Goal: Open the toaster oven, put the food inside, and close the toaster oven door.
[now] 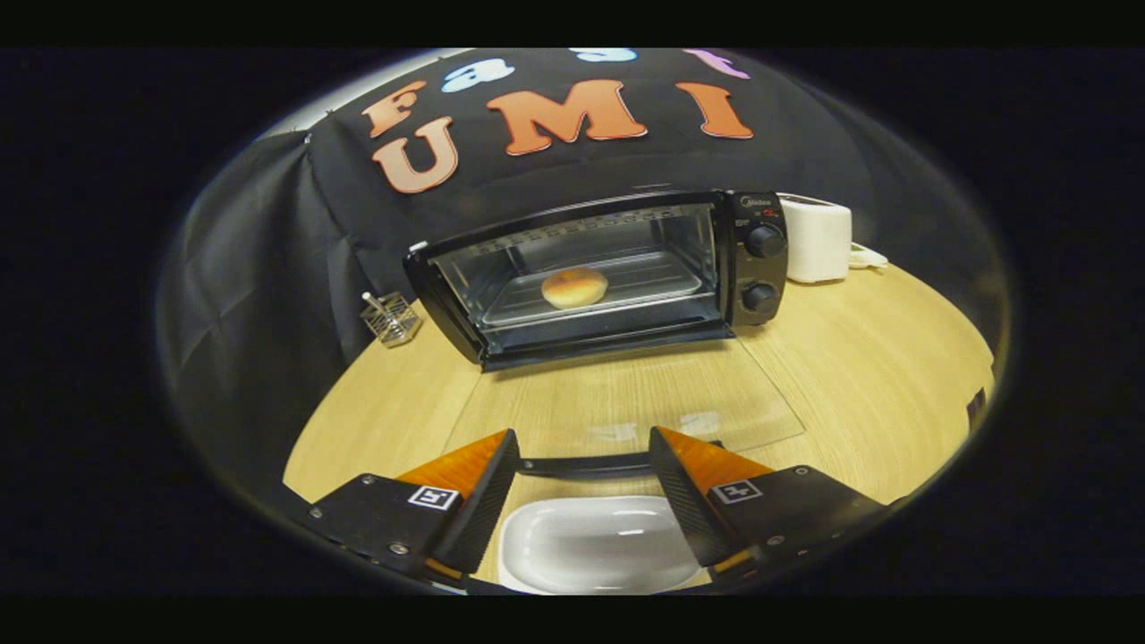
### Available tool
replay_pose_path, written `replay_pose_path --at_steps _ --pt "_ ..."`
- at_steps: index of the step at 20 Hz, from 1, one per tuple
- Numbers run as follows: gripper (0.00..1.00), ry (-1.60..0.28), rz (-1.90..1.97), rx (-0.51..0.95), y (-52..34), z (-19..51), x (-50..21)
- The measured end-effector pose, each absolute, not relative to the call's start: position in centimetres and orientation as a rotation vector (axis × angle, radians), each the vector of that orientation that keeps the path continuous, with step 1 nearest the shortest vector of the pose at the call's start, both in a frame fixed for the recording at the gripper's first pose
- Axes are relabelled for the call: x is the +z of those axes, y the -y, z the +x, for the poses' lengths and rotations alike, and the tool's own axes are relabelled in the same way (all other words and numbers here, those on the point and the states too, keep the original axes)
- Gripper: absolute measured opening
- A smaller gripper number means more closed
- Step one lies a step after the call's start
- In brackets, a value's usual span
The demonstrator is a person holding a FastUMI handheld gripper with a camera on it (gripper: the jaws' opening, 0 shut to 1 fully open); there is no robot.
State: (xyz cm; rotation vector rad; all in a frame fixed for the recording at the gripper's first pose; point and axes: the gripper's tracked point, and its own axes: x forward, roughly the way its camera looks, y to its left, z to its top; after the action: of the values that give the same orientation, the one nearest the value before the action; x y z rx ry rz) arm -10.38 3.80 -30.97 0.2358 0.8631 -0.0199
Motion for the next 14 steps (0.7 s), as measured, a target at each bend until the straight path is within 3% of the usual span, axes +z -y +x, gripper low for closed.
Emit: replay_pose_path --at_steps 14 --pt "0.88 -1.083 0.125 0.001 -4.0 -13.9 -36.0"
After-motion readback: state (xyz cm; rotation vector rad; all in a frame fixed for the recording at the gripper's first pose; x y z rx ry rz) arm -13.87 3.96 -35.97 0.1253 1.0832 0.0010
